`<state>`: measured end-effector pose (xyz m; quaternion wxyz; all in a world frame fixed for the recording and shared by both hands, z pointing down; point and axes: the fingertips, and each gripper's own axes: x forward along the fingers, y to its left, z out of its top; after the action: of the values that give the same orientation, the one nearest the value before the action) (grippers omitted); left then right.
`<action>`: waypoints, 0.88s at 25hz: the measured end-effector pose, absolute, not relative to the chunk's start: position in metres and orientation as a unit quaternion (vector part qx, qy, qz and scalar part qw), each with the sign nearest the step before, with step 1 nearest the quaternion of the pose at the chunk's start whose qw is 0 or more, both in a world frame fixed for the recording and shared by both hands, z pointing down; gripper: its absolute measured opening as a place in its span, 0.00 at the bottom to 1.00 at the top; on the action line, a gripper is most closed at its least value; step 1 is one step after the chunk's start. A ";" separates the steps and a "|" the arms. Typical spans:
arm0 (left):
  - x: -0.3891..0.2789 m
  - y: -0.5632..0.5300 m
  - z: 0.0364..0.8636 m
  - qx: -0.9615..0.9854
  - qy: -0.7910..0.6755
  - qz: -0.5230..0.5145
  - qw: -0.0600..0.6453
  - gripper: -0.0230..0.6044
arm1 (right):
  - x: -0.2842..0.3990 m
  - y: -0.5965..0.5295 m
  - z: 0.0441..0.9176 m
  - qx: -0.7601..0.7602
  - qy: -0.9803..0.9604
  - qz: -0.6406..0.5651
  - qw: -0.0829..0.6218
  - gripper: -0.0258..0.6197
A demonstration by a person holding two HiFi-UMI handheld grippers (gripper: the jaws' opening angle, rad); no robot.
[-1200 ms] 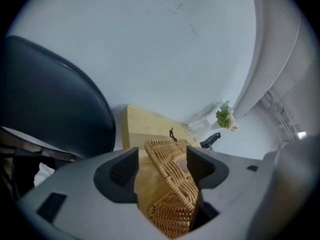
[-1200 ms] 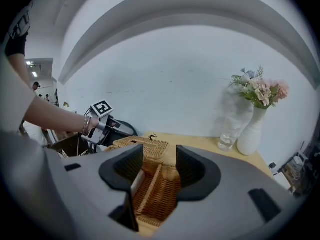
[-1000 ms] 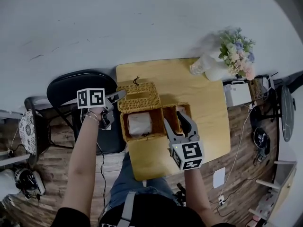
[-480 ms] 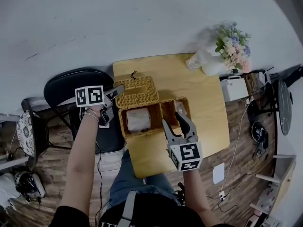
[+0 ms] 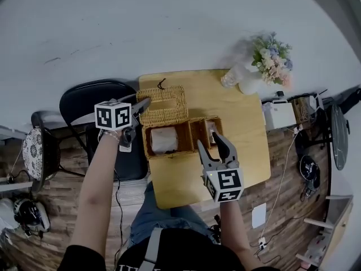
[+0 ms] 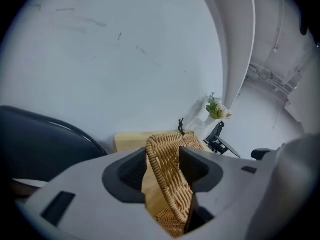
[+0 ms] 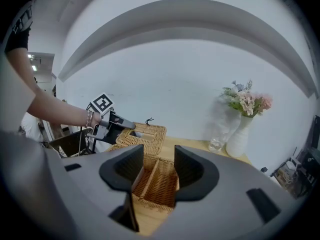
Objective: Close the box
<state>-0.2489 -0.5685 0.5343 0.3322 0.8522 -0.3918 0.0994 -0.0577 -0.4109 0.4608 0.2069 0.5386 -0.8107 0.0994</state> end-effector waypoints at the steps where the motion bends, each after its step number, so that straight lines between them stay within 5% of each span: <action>1: -0.249 -0.567 0.530 0.854 -0.396 0.104 0.321 0.37 | -0.056 -0.410 0.457 0.538 -0.812 0.095 0.205 0.36; 22: -0.240 -0.506 0.479 0.862 -0.425 0.259 0.095 0.34 | -0.023 -0.379 0.392 0.534 -0.830 0.045 0.152 0.34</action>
<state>-0.2403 -0.5064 0.4789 0.0955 0.8624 -0.4245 0.2586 -0.0235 -0.3785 0.3920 0.1524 0.5343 -0.8302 0.0449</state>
